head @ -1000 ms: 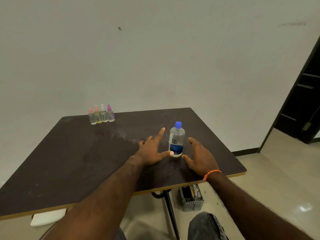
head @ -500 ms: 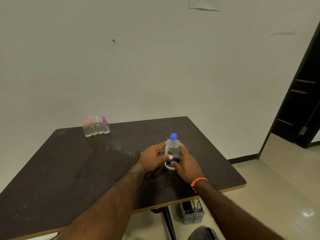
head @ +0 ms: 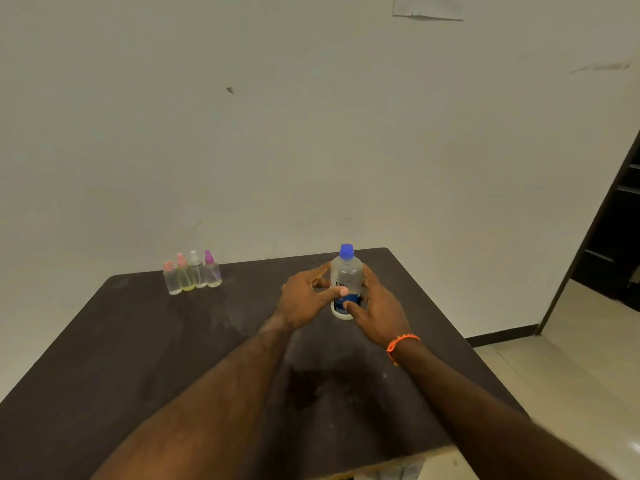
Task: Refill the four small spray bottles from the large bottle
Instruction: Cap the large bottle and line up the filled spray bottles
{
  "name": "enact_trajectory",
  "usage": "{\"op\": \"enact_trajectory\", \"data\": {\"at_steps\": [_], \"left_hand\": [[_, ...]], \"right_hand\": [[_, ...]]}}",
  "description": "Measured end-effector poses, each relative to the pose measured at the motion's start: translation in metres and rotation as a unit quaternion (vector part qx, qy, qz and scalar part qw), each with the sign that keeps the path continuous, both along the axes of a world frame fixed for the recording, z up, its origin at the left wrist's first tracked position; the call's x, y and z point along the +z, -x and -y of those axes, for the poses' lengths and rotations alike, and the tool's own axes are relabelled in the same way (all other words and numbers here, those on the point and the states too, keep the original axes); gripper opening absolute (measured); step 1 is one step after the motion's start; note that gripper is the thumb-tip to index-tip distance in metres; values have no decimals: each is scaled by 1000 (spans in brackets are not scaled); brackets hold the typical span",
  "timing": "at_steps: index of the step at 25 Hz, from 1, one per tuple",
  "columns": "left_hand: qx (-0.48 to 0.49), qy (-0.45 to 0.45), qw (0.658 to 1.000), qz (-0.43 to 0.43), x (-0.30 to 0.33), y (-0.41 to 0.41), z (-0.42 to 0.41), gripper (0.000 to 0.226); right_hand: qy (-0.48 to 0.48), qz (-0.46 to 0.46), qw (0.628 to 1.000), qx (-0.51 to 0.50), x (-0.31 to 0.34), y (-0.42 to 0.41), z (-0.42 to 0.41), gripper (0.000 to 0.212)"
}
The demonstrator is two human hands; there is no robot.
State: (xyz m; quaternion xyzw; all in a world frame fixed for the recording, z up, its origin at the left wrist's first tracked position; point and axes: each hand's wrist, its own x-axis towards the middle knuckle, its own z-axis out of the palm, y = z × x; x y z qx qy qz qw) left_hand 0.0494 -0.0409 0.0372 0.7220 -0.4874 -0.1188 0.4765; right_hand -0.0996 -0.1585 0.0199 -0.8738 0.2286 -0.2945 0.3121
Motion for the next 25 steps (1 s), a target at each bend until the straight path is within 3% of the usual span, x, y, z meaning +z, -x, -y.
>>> {"op": "enact_trajectory", "data": {"at_steps": [5, 13, 17, 21, 25], "left_hand": [[15, -21, 999, 20, 8, -66, 65, 64], [-25, -113, 993, 23, -22, -132, 150, 79], [-54, -157, 986, 4, -55, -149, 166, 101], [-36, -165, 986, -12, -53, -134, 163, 95], [-10, -191, 982, 1, -43, -128, 151, 98]], "right_hand": [[-13, -19, 1000, 15, 18, -71, 71, 76], [-80, -65, 995, -17, -17, -160, 165, 76], [-108, -80, 991, -27, -37, -173, 180, 75], [-126, -83, 988, -44, -41, -177, 178, 78], [-117, -112, 984, -75, -33, -171, 165, 96]]}}
